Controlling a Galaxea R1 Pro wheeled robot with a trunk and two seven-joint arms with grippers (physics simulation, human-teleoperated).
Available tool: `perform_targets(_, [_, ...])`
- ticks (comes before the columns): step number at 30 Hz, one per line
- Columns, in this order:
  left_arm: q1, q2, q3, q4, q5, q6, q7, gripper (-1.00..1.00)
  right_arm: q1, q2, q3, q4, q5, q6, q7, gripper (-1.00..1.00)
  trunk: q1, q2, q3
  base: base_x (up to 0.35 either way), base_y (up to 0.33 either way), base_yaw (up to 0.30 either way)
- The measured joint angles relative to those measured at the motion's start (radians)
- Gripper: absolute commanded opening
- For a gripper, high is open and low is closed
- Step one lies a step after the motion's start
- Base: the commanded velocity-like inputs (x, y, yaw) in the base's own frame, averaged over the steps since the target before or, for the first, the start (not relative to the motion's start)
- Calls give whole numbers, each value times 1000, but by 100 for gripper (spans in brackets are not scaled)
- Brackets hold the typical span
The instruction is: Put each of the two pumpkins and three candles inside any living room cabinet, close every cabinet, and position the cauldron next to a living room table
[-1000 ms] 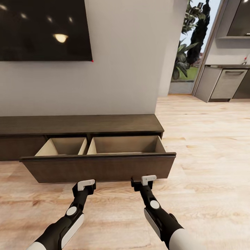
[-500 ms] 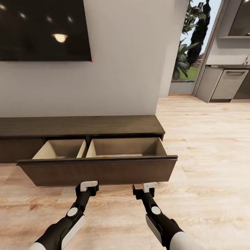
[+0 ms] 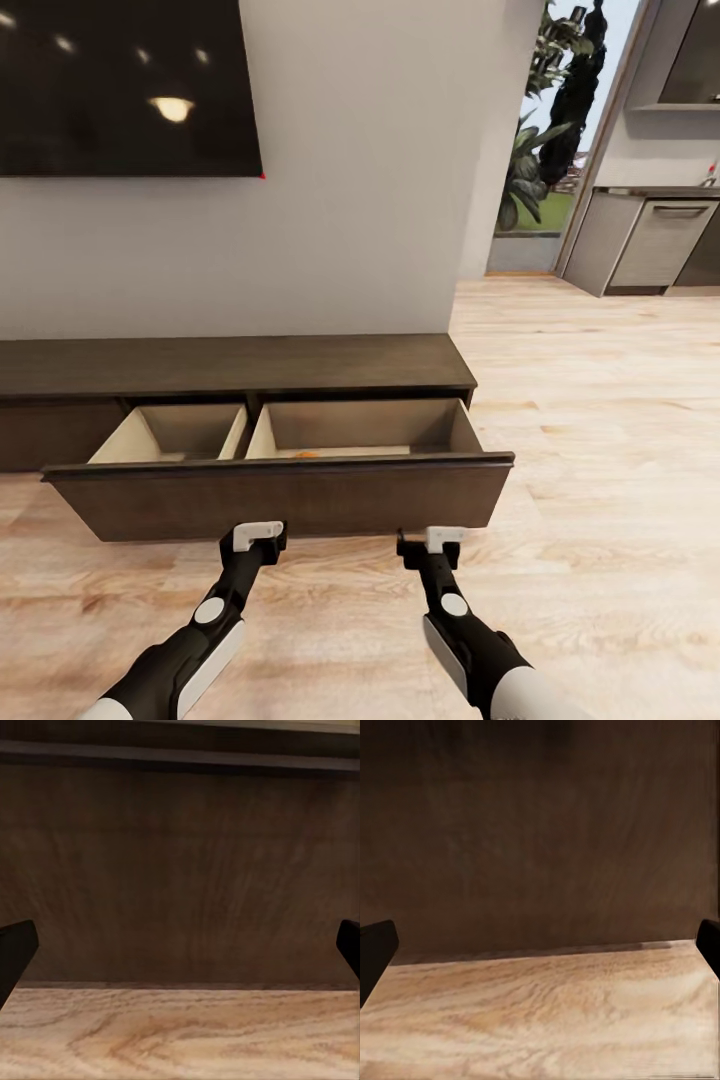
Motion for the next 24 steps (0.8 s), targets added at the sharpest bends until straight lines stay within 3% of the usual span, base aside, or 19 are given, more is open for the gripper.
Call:
perform_targets(9, [0, -1, 0, 0, 2, 0, 1, 100, 0, 1, -56, -7, -3, -2, -2, 100, 0, 0, 0, 98, 0, 0])
perform_targets(24, [0, -3, 0, 0, 4, 0, 2, 100, 0, 1, -60, -8, -3, -1, -1, 100, 0, 0, 0, 81, 0, 0])
